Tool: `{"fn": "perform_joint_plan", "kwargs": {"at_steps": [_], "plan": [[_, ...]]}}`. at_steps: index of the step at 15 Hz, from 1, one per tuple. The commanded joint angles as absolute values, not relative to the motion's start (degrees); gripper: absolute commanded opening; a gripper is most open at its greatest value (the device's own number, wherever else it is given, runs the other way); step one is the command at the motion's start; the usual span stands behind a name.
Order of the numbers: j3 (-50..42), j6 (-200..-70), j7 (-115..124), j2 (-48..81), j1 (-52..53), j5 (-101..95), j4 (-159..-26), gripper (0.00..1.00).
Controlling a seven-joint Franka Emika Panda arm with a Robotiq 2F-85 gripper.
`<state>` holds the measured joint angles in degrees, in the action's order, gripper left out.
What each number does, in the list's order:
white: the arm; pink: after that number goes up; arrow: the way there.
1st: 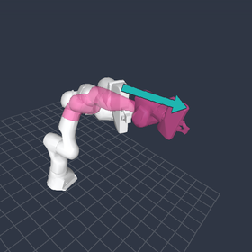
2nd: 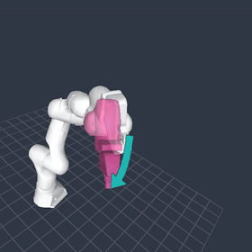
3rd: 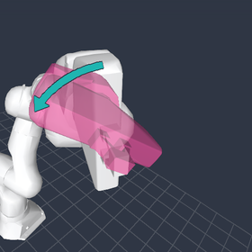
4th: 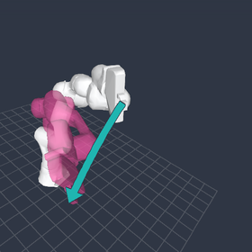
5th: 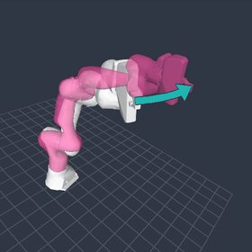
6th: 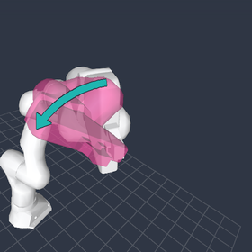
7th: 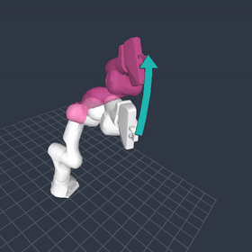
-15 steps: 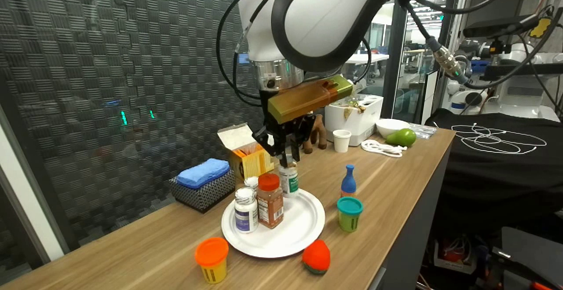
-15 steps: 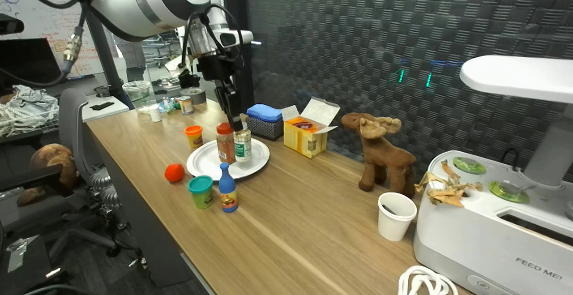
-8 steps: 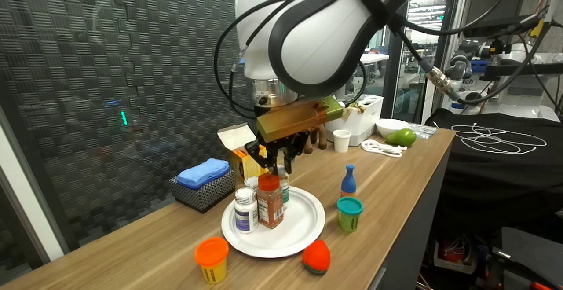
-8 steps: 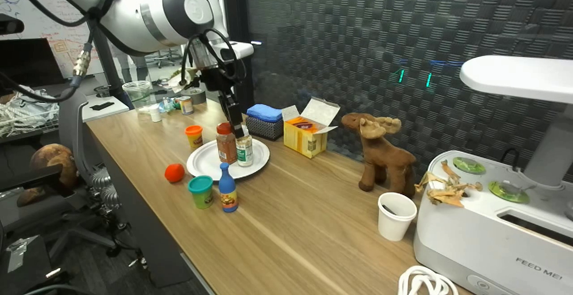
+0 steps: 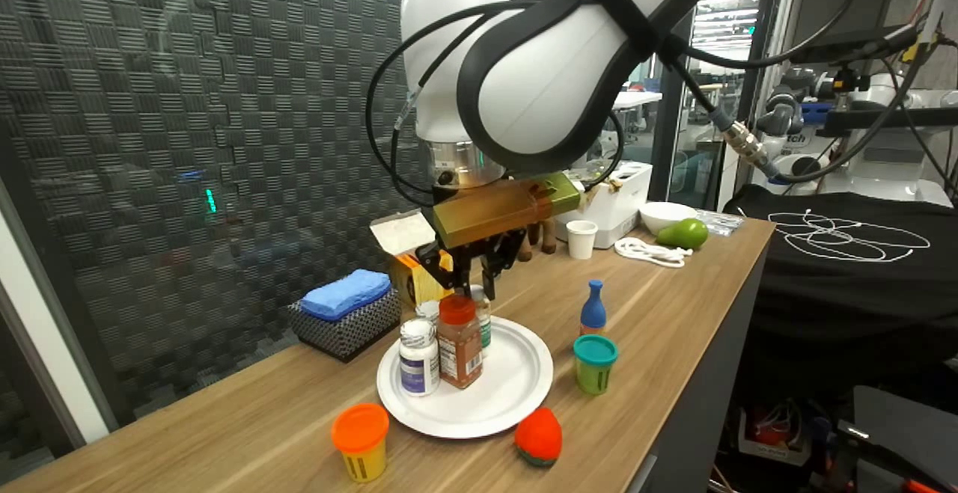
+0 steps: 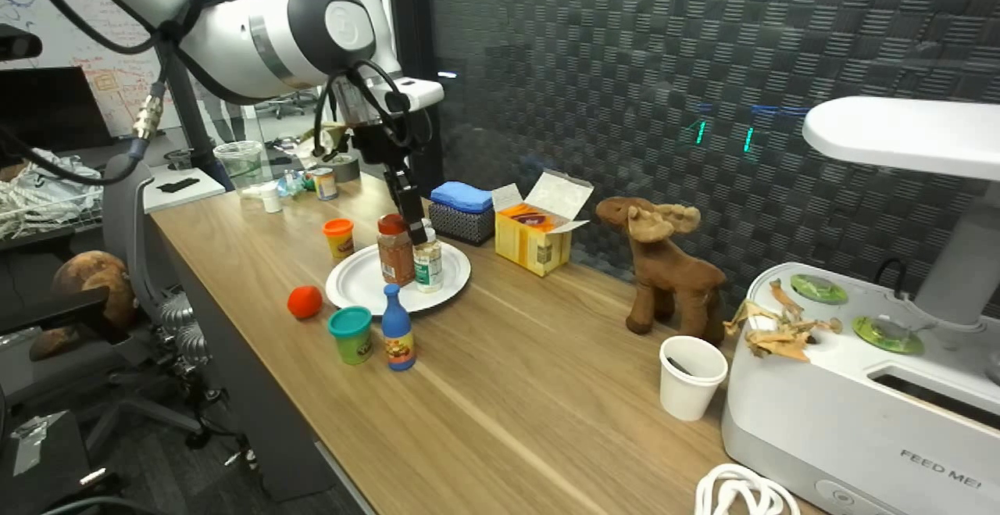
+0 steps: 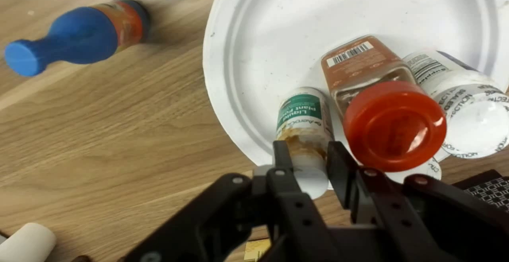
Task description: Put the bottles and the red object on the plate
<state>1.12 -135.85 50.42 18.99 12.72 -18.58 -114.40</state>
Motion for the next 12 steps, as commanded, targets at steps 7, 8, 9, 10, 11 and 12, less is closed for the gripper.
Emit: {"fn": "perform_joint_plan", "kwargs": {"at_steps": [7,8,9,10,11,12], "plan": [[0.1,-138.8,51.8,17.4,13.6,-19.8,-114.7,0.69],[-0.6,-139.5,52.2,15.9,13.9,-22.0,-115.8,0.76],[-1.0,-140.1,52.2,14.4,13.8,-23.3,-116.8,0.85],[-1.7,-140.8,52.8,12.4,13.7,-25.4,-118.0,0.92],[-1.9,-141.0,52.9,10.6,13.3,-26.5,-118.9,0.98],[-2.1,-140.8,53.2,8.5,12.8,-27.3,-120.1,1.0]]}}
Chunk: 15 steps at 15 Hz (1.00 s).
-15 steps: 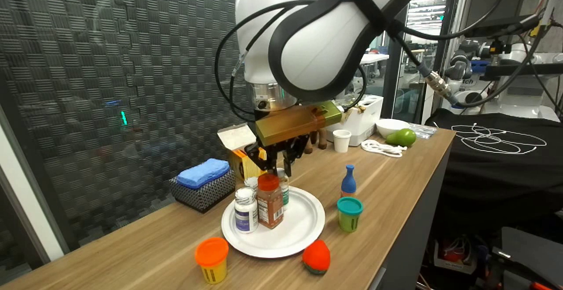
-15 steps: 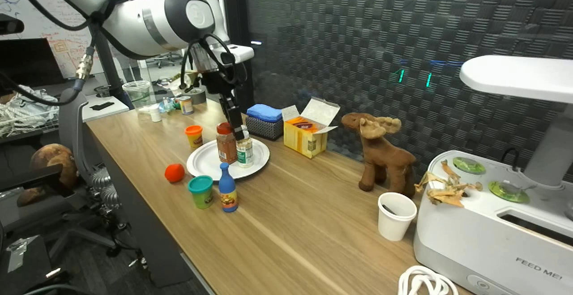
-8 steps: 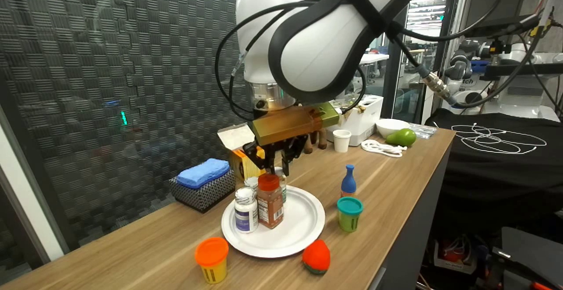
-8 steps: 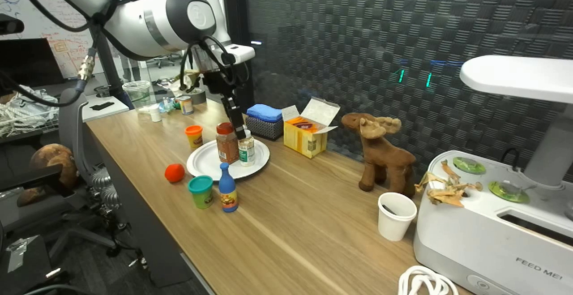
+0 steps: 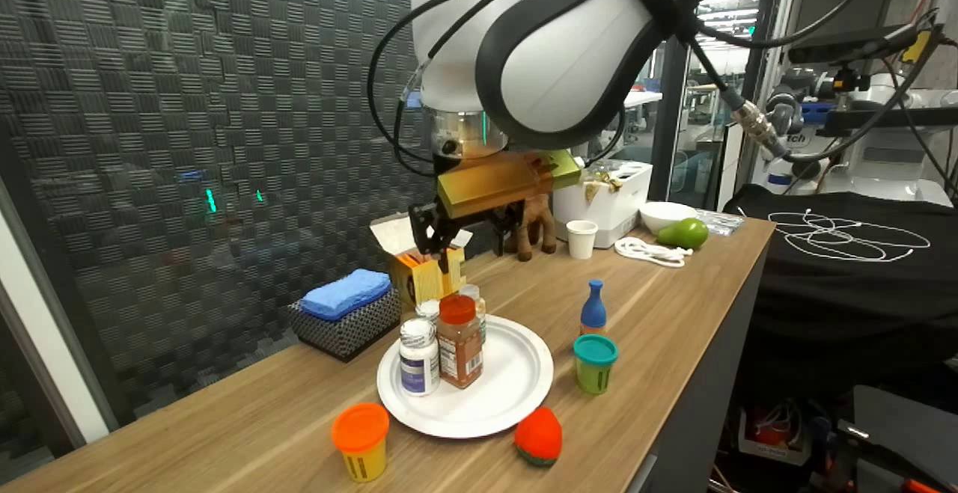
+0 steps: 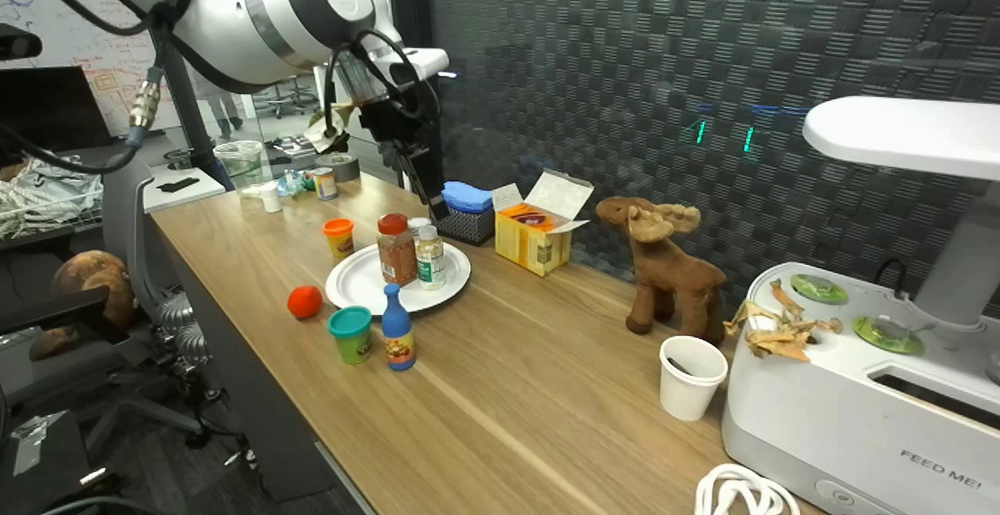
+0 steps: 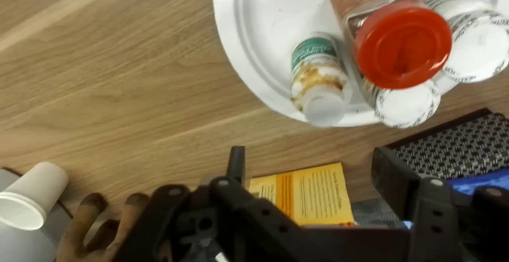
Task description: Put the bottles and the red object on the plate
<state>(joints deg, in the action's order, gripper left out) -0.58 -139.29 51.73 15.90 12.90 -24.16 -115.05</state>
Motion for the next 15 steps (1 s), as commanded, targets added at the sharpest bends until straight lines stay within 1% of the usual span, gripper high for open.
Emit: {"fn": "perform_joint_plan", "kwargs": {"at_steps": [1,6,11,15], "plan": [[-2.2,-140.7,53.0,6.3,12.0,-27.4,-121.6,1.0],[0.1,-140.2,49.3,-4.6,8.1,-20.1,-131.1,1.0],[2.6,-137.2,41.7,-13.3,6.8,-9.5,-139.6,1.0],[5.0,-136.6,39.7,-16.6,5.6,-10.2,-144.9,1.0]]}}
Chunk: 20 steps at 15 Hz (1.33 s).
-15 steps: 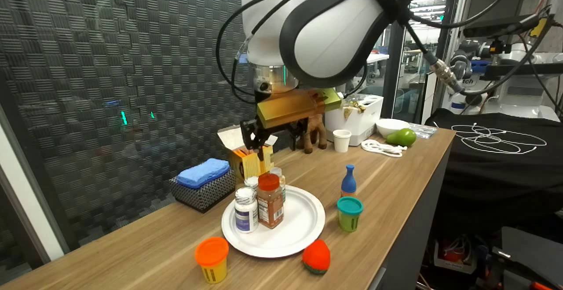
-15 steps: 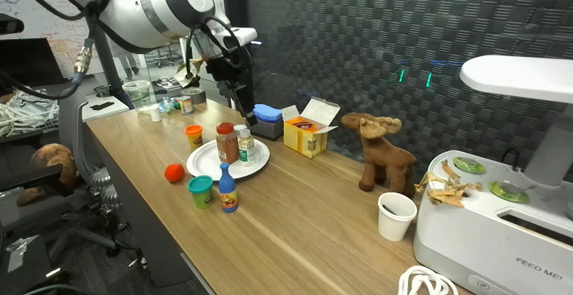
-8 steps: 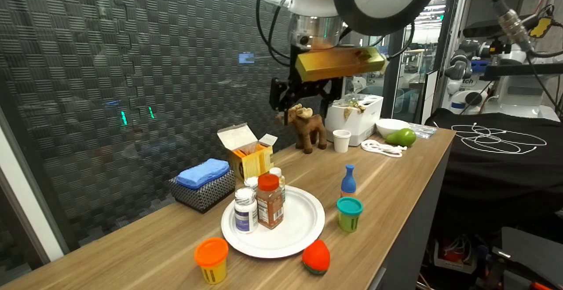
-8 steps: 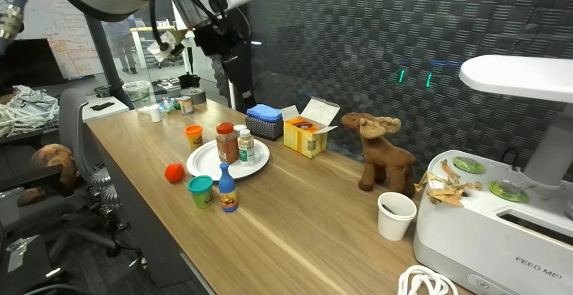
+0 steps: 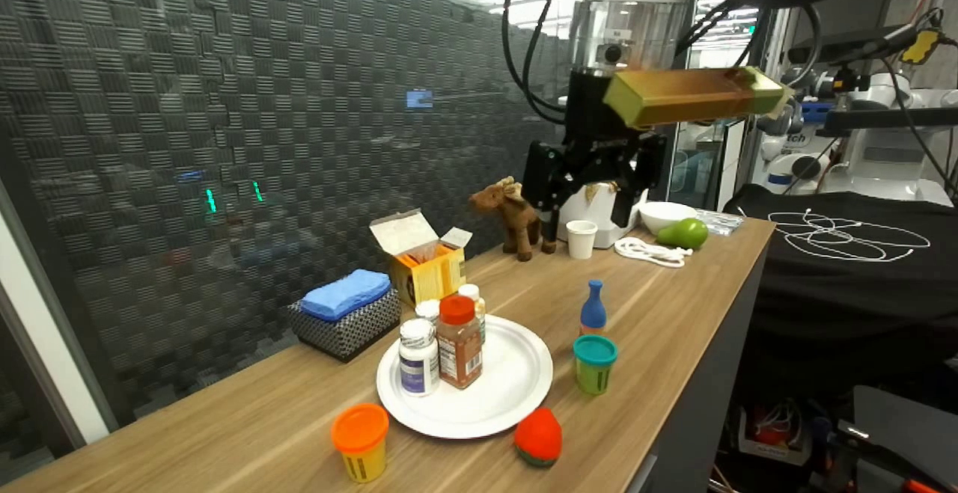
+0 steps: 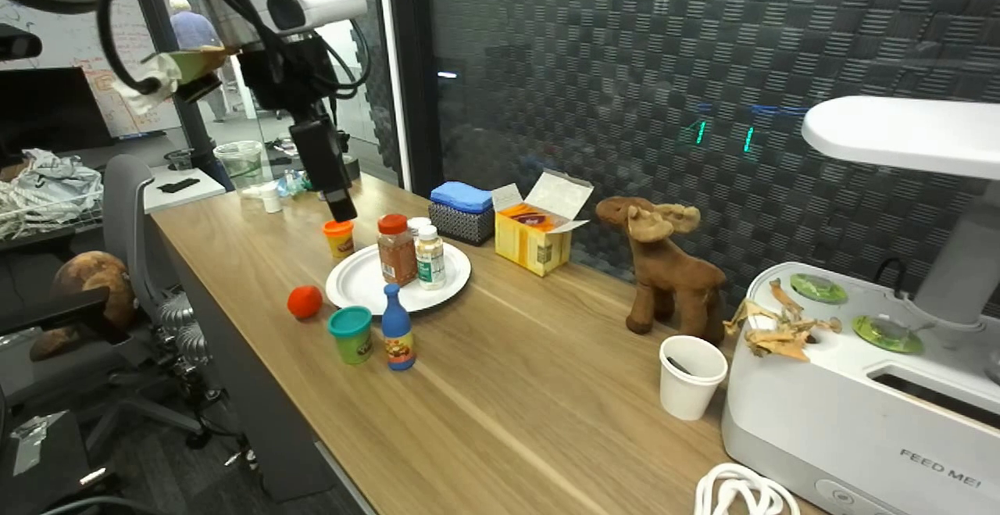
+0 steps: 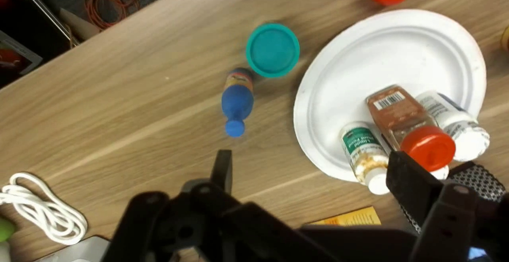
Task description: Put the bottles and the red object on the plate
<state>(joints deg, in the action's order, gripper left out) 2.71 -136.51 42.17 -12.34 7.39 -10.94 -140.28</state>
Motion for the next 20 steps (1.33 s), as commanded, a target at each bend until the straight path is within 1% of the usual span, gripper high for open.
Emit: {"fn": "perform_joint_plan", "kwargs": {"at_steps": [1,3,5,13,20], "plan": [[5.6,-137.1,40.0,-16.3,5.1,-11.0,-145.8,1.0],[7.5,-138.8,42.0,-15.3,3.2,-16.2,-147.6,1.0],[7.7,-136.9,41.0,-14.1,3.3,-14.2,-146.2,1.0],[8.0,-136.8,41.1,-13.7,2.9,-14.3,-146.7,1.0],[9.0,-141.4,43.9,-11.0,3.3,-14.0,-149.4,1.0]]}}
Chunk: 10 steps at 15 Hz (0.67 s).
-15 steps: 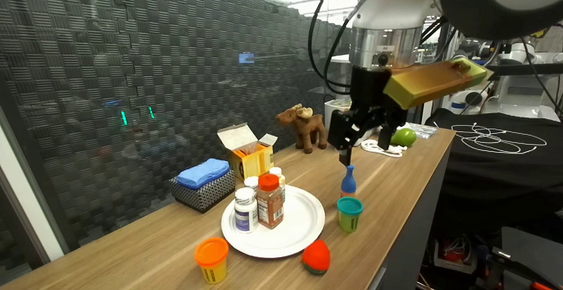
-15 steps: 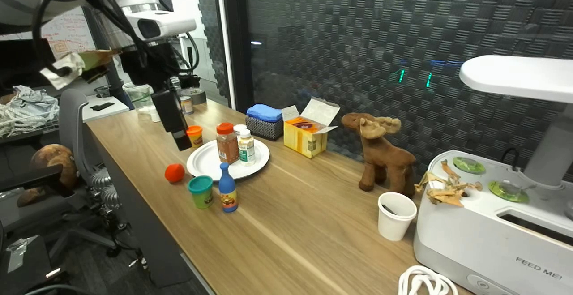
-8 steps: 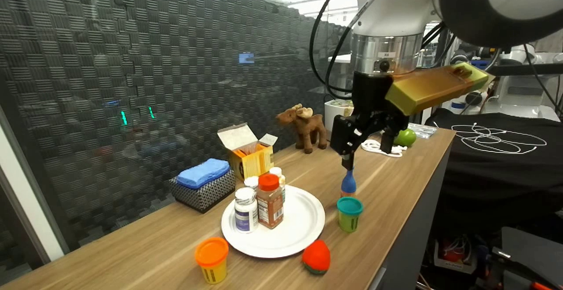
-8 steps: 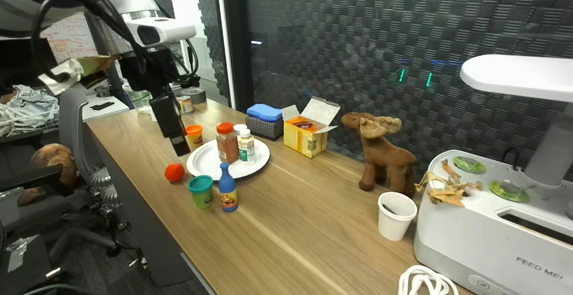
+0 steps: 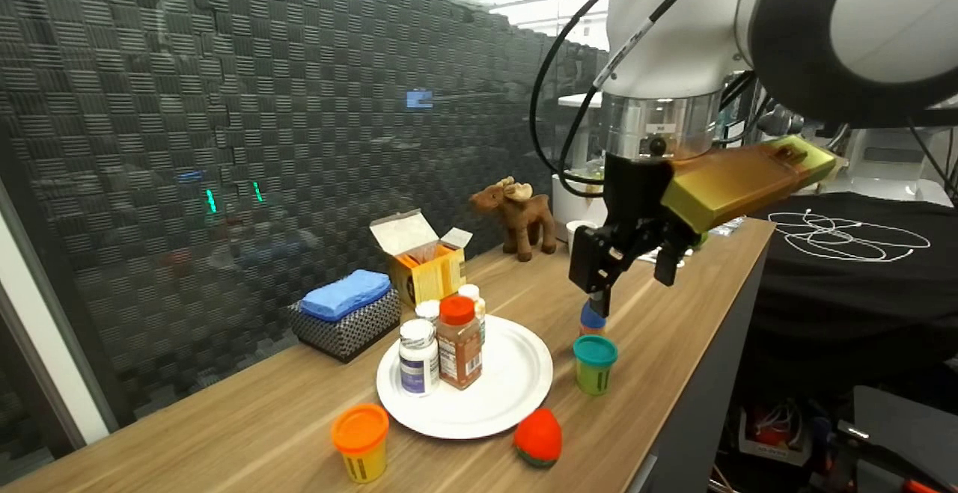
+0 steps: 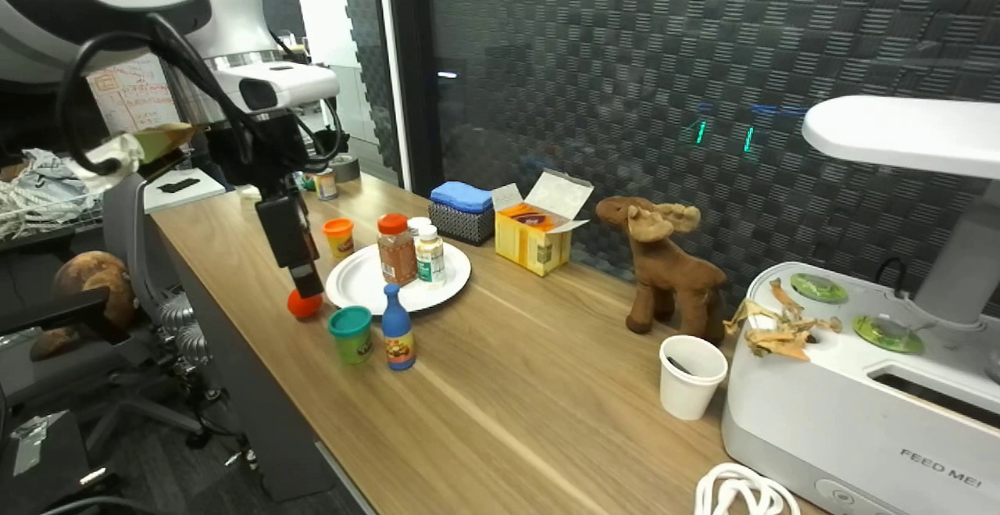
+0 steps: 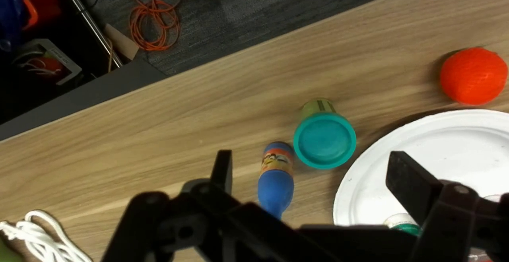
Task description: Put the bottles and the red object on the plate
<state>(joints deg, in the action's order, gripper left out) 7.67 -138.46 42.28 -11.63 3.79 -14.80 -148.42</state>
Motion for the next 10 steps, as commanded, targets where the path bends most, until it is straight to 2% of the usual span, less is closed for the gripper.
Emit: {"fn": "perform_joint_plan", "kwargs": {"at_steps": [1,10], "plan": [[9.0,-142.9,44.5,-10.3,3.4,-13.4,-149.6,1.0],[8.3,-154.7,55.1,-1.3,3.1,-16.1,-149.9,1.0]]}}
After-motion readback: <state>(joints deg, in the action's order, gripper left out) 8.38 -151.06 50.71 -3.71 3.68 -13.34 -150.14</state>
